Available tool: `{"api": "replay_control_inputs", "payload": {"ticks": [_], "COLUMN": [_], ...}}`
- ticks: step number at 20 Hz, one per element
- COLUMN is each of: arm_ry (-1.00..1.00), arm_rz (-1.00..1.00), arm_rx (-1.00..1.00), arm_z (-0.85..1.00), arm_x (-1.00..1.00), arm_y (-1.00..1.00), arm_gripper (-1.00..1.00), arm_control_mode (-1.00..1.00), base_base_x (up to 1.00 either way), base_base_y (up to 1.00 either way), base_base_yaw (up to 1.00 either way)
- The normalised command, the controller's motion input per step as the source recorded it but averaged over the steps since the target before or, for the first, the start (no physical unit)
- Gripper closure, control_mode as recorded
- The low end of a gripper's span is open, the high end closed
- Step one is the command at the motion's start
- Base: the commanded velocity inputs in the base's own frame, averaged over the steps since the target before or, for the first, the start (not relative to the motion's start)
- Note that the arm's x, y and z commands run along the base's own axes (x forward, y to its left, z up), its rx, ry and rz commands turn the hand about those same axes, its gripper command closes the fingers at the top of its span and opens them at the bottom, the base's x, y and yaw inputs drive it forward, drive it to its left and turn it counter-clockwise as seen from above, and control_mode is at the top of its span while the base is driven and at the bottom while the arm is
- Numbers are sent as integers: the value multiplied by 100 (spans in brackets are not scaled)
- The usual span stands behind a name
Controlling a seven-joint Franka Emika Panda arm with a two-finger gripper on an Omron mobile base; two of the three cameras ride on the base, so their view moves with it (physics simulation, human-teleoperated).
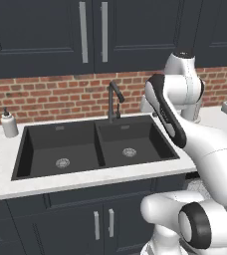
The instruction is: Pick up the cup and bowl from the counter, place them in the dishwasher, and close the dishwasher door.
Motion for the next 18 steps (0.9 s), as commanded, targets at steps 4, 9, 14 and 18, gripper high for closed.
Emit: {"api": "replay_control_inputs", "payload": {"ticks": [4, 9, 14, 18], "arm_ry": [0, 7, 11, 13], "arm_rz": [0, -3, -1, 0], "arm_rx": [0, 0, 0, 0], "arm_z": [0, -34, -50, -39], "arm_x": [0, 17, 47, 37], "arm_y": [-13, -73, -100, -100], "arm_gripper": [-100, -100, -100, -100], "arm_control_mode": [-100, -100, -100, -100], "base_base_x": [0, 0, 0, 0], "base_base_y": [0, 0, 0, 0], "base_base_yaw": [0, 0, 0, 0]}}
